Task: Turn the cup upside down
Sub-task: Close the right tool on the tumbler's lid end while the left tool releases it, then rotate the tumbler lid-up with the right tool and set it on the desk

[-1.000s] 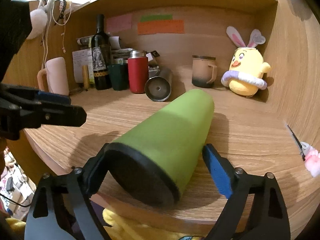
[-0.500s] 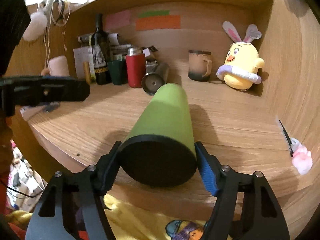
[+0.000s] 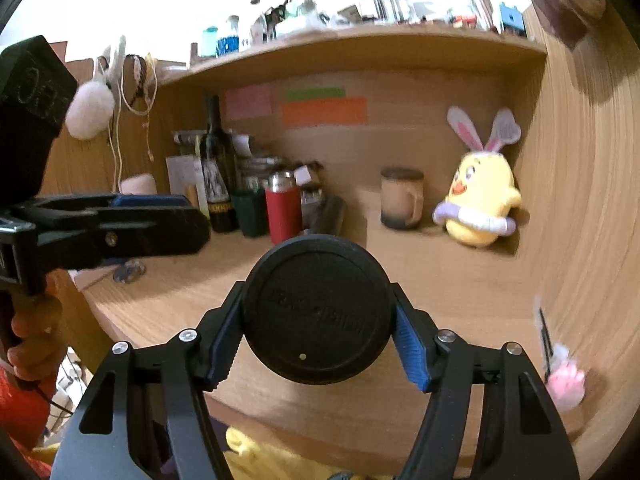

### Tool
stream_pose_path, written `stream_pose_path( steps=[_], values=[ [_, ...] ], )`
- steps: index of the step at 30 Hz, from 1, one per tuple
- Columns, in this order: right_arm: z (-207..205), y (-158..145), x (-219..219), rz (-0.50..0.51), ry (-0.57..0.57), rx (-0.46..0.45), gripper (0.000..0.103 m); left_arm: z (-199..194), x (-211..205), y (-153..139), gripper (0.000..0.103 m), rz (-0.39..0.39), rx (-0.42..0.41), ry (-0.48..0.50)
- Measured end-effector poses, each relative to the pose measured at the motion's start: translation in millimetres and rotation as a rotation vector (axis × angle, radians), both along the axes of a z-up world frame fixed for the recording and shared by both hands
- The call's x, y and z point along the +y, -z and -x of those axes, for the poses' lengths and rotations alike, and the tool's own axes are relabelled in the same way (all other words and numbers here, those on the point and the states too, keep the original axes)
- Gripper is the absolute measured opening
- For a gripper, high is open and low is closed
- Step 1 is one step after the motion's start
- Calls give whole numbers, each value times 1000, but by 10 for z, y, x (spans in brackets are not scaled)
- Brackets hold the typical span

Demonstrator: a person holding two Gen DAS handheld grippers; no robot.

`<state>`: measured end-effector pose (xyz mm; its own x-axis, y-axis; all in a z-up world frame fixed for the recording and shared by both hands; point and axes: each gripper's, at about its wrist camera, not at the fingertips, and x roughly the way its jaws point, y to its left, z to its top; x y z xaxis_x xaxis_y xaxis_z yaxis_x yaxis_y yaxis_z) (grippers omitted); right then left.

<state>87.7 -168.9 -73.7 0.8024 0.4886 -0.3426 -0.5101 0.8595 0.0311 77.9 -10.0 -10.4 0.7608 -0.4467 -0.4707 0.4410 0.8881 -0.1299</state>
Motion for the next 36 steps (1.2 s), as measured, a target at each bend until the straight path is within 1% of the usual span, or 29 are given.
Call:
stream_pose_path(
  steps=[4, 9, 11, 17, 20, 25, 28, 29, 33, 36],
  values=[
    [-70, -135, 51, -9, -13, -32, 64, -208, -38, -109, 73, -12, 3, 15],
    [-228, -221, 133, -3, -31, -42, 64, -533, -27, -137, 73, -13, 70, 42],
    [-310, -252, 190, -2, -39, -45, 64, -640, -19, -125, 74, -38, 80, 18],
    [-557, -310, 326, -10, -62, -38, 64, -850, 120, -138, 75, -32, 85, -36],
    [-704, -300, 350, -46, -80, -7, 66, -961, 189, -130, 76, -15, 99, -66],
    [-870, -160, 365, -73, -106, 65, 66, -1076, 277, -134, 76, -35, 88, -134],
    [-927, -37, 414, -48, -110, 101, 66, -1085, 306, -114, 77, -13, 101, -105],
    [-945, -14, 418, -42, -110, 107, 66, -1076, 301, -115, 77, -12, 94, -112],
    [-973, 53, 373, -53, -118, 148, 65, -1039, 232, -133, 78, -49, 62, -133],
    [-927, 13, 307, -51, -118, 147, 65, -1016, 188, -164, 77, -67, 57, -134]
  ],
)
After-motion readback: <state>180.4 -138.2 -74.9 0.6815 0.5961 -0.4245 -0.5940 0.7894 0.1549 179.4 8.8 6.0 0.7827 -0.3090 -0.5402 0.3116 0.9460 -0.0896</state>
